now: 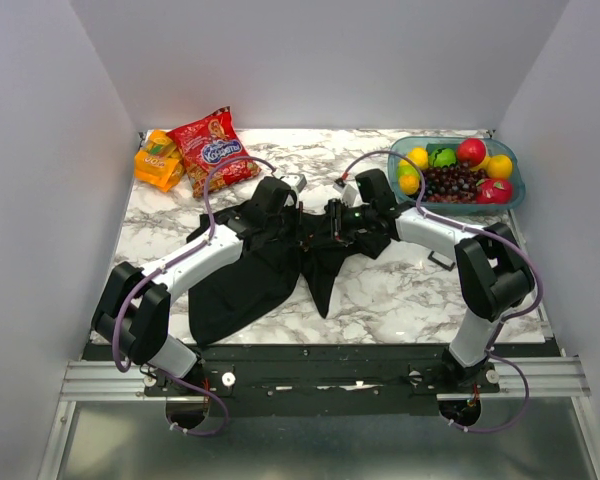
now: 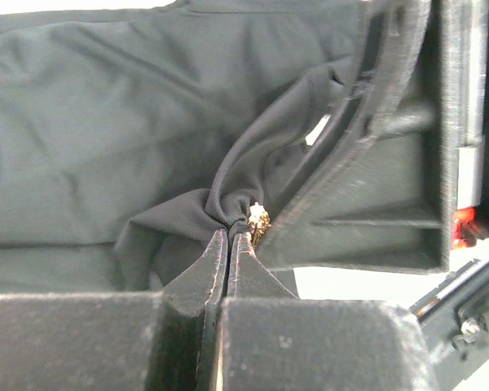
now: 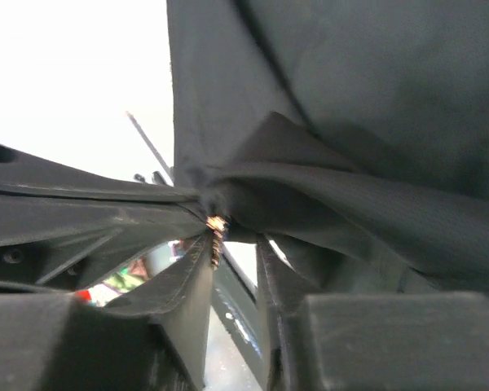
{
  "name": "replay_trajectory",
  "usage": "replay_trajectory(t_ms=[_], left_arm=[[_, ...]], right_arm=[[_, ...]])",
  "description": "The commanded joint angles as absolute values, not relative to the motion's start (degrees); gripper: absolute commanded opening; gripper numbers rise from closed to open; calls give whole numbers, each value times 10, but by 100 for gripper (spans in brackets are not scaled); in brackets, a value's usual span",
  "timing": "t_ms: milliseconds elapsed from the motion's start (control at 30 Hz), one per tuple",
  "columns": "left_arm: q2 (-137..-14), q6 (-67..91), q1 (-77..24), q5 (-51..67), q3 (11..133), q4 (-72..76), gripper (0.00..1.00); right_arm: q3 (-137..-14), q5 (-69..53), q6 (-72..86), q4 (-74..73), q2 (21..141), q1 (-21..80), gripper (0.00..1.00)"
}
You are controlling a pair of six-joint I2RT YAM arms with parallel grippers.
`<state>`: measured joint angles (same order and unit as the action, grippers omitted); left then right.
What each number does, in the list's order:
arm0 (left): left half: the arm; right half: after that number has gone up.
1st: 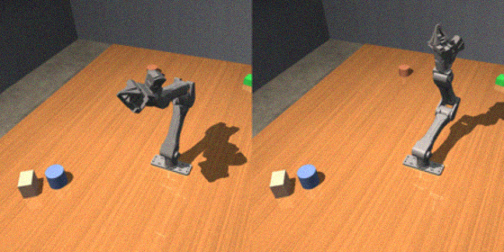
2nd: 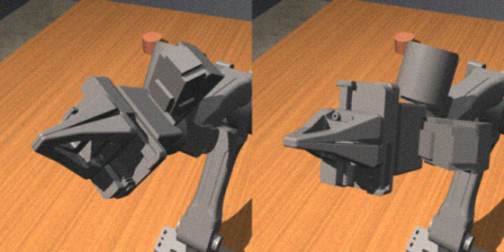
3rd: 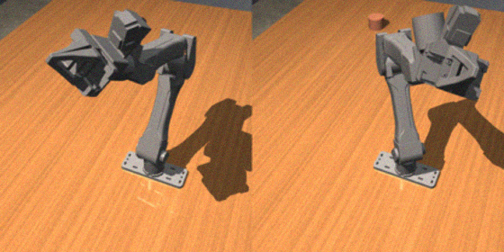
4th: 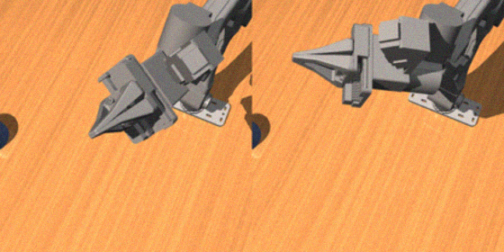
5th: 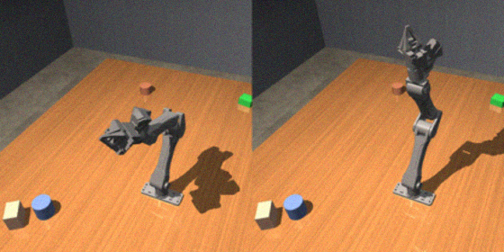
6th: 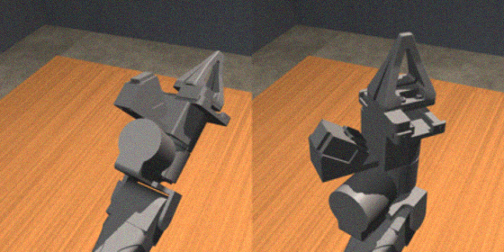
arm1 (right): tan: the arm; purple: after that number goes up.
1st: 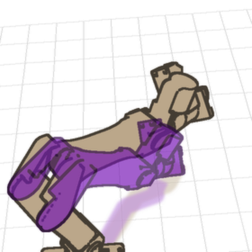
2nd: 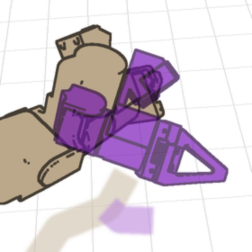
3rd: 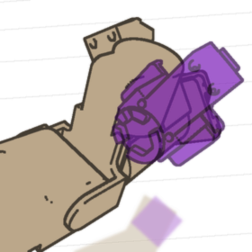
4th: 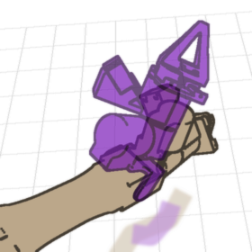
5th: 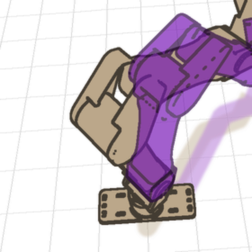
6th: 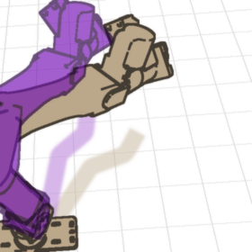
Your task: Remove the brooch from the garment
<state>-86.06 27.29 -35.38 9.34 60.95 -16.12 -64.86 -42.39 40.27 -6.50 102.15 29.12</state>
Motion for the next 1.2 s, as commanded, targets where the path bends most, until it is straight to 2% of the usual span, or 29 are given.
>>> replay_trajectory(t_ms=[0,33,133,200,267,300,367,533,667,833,1167], left_arm=[[-853,275,-352,178,599,-122,0],[-853,271,-349,195,597,-117,0],[-848,248,-345,225,594,-115,2],[-843,222,-339,238,592,-125,19],[-834,202,-332,247,589,-128,28],[-830,192,-330,254,586,-128,36],[-821,162,-329,282,584,-128,43],[-813,86,-328,367,590,-142,53],[-813,35,-329,401,592,-149,62],[-813,-25,-343,391,583,-157,64],[-812,-135,-346,405,578,-207,56]], right_arm=[[-639,-478,368,14,1021,288,5],[-640,-477,347,5,1020,288,0],[-627,-488,329,1,1007,280,1],[-620,-511,314,2,992,272,0],[-614,-551,280,-18,984,265,0],[-615,-566,267,-23,982,265,0],[-621,-597,231,-53,976,264,0],[-643,-649,189,-116,971,260,0],[-665,-616,151,-184,961,258,0],[-670,-611,147,-206,950,253,0],[-668,-597,112,-234,940,245,0]])
